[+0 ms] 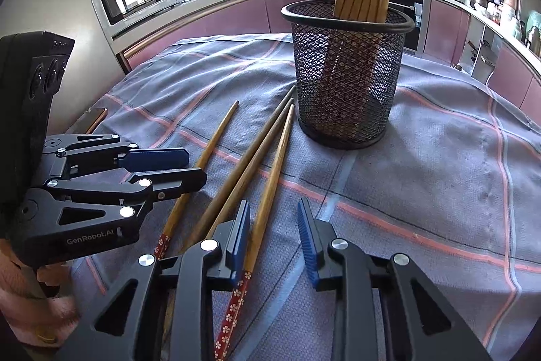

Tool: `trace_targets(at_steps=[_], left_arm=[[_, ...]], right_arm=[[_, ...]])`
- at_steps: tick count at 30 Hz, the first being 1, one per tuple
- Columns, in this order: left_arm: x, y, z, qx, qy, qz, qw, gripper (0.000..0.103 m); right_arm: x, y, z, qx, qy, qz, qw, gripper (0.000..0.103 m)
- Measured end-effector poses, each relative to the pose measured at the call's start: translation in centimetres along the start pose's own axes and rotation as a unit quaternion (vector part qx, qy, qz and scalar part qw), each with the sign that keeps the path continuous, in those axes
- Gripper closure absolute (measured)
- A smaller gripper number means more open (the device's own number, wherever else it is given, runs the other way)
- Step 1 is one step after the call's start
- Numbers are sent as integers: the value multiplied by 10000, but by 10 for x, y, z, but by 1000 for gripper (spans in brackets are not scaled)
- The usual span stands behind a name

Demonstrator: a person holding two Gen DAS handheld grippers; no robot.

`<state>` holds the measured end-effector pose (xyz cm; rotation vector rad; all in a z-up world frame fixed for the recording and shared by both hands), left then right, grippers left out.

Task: Organize utensils
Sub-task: 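Move the right gripper back to the chopsticks on the cloth, then close the right gripper on another chopstick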

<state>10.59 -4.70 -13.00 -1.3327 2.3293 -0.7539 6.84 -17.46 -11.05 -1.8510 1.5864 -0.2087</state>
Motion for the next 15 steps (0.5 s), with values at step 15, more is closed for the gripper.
trace_targets(at_steps=[15], left_arm=[[-10,-7,7,-37,11,-45,10000,85]], right_arm=[[-4,-12,11,2,163,-143,9998,83]])
Point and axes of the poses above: each gripper's, at about its wrist camera, not at the fingertips, and z roughly the way its jaws point, x to its right, y to its underside, the point moved 1 cm from there along z, roughly the way its jaws point, and after that the axes turned 14 degrees about z, right-handed, at the moved point
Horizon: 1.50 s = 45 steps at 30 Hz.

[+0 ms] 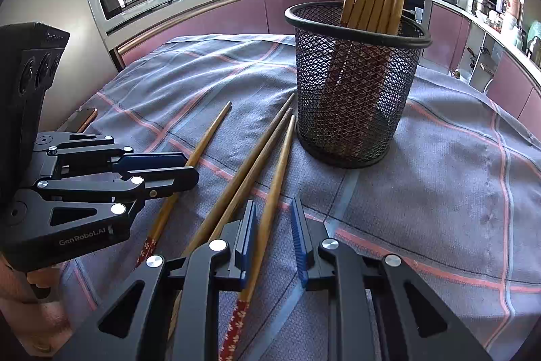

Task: Organize utensils
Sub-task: 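Close the right gripper on another chopstick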

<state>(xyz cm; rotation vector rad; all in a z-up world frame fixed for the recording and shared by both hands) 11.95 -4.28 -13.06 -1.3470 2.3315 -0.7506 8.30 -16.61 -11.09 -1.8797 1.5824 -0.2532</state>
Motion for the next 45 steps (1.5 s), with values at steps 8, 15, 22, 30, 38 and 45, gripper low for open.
trace_targets(at_steps=[8,15,22,30,38,45], left_arm=[[1,-2,2,7,-67,-22,10000,85],[2,-2,2,7,-157,-94,9998,87],[1,-1,1,6,-156,-160,9998,89],[0,-2,2,-18,-123,-145,9998,86],[1,-3,3,-44,-171,-132,9998,87],[-3,-3,3,-27,-161,-302,9994,92]], right_arm=[[-5,-2,3,0,93,-90,9999,84],[1,-4,3,-12,7,84,10000,96],[7,-4,2,-59,-136,216,9997,97],[6,-5,2,-77,-68,147,9998,96],[0,-8,7,-42,64,-66,9999,96],[2,-7,5,-34,-5,-2,10000,98]])
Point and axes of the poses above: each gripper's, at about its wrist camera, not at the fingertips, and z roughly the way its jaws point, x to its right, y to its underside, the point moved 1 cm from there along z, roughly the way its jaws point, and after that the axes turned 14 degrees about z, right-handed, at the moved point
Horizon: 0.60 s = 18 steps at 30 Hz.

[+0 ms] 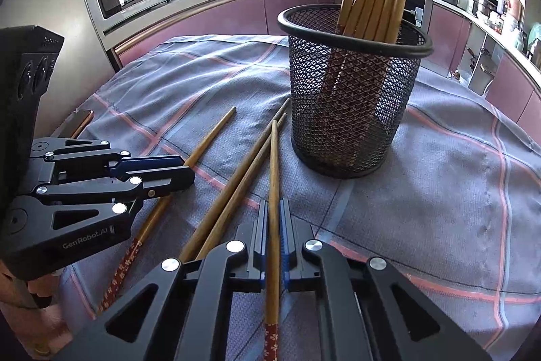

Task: Organize utensils
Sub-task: 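Close the right gripper on another chopstick, then lift the chopstick upright with the right gripper over the holder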

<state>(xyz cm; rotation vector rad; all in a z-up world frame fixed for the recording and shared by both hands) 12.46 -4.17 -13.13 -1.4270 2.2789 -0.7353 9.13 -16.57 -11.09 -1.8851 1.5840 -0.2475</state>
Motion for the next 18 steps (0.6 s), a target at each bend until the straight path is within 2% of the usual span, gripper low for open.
trace_targets(at_steps=[9,18], left_arm=[[-4,1,-5,52,60,-147,9999,95],[-8,0,-28,316,244,-200,9990,95]], right_arm=[[9,0,-21,140,-273,109,9995,98],[12,2,-45,382,-568,133,9976,98]])
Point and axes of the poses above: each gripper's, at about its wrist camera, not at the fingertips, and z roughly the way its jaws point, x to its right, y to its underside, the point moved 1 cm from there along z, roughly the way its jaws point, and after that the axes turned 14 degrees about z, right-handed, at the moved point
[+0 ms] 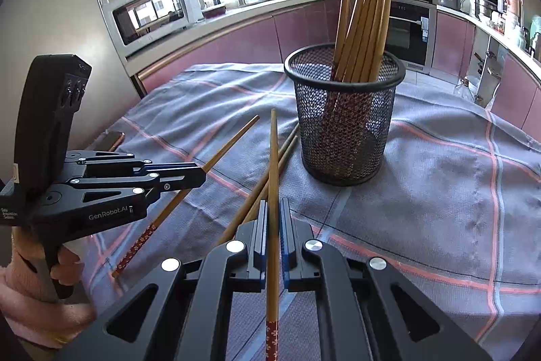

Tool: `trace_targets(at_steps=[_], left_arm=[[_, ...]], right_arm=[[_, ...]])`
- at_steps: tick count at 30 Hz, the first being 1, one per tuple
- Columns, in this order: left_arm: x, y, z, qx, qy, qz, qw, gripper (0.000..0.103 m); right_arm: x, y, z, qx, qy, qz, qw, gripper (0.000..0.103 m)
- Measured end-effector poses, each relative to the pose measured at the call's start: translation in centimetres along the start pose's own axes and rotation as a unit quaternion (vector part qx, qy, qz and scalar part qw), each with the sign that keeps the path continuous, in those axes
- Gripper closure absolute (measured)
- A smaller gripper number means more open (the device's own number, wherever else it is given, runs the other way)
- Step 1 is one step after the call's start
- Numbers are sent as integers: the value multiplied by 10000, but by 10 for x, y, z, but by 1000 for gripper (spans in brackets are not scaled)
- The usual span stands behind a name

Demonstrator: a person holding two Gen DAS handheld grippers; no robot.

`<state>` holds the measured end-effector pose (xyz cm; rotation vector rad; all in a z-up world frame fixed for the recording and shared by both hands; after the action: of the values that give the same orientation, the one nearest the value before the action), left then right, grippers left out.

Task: Organize utensils
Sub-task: 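Lift the chopstick upright with the right gripper over the holder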

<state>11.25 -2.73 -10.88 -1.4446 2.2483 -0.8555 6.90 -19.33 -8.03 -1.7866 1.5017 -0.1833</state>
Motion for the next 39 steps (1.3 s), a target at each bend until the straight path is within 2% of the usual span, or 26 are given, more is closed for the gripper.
trace_targets(at_steps=[16,29,39], left_arm=[[-1,-10,-43,511,376,-33,9980,95],[-4,-23,-84,1079,804,-109,9908,95],[-6,-32,-96,1328,858,-109,9874,95]], right_arm=[[2,-17,-39,623,-299,264,9973,98],[7,-29,-60,1008,-466,374,9931,98],[7,-39,-70,1248,-495,358,9903,98]])
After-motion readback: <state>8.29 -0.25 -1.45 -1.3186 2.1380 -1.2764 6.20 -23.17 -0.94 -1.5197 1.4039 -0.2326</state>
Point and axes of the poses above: each gripper's, at about its wrist camera, not at the fingertips, and z roughly the way its jaws point, x to its right, y to its underside, the point moved 1 cm from there along z, roughly the way its jaws point, and after that the axes turned 14 degrees about z, right-handed, at the moved point
